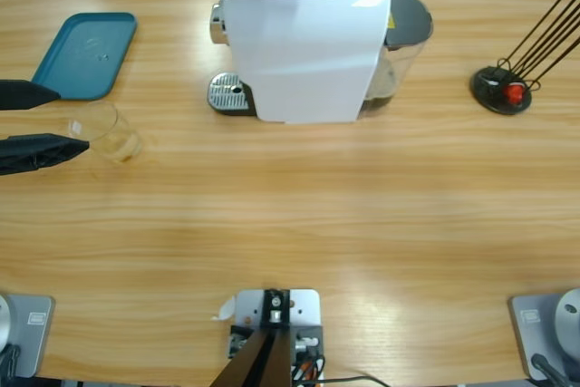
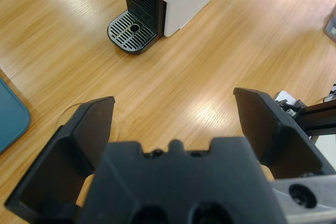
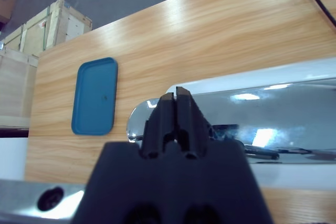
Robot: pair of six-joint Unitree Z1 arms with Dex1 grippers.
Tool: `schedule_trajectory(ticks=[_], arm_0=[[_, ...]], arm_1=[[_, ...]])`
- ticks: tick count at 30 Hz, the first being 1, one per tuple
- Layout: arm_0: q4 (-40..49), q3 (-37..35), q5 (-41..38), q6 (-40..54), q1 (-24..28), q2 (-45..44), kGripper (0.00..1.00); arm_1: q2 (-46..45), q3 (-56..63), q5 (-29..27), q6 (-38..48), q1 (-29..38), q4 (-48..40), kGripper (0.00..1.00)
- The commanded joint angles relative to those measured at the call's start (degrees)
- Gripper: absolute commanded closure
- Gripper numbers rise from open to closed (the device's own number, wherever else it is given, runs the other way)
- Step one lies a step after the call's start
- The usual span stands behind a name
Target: Pour coffee
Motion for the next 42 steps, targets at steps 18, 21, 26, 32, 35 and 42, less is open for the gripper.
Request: schedule_trajectory(ticks=[18, 21, 26, 32, 35, 42], arm_0=[[0.5, 2.5, -1.7, 0.2, 1.2, 0.7, 0.0], [0.5, 2.4, -1.7, 0.1, 1.3, 0.5, 0.0], [0.3, 2.3, -1.5, 0.1, 1.3, 0.2, 0.0], [0.7, 0.5, -1.1, 1.9, 1.3, -1.1, 0.0], [4.6, -2.3, -1.1, 5.4, 1.3, -1.7, 0.0], [13.6, -4.3, -3.2, 6.6, 1.4, -3.4, 0.004]], arm_1=[[11.8, 7.5, 5.8, 2.1, 0.9, 3.2, 1.0], [10.5, 7.0, 3.3, 0.7, 0.9, 3.6, 1.0], [6.1, 4.4, 1.1, -16.8, 0.9, 3.7, 0.139], [-3.5, -3.9, 10.0, -33.3, -0.1, 6.9, 0.0], [-9.2, -4.3, 14.6, -38.6, -1.7, 6.9, 0.0], [-22.0, 7.4, 21.8, -43.0, -8.8, 7.0, 0.0]])
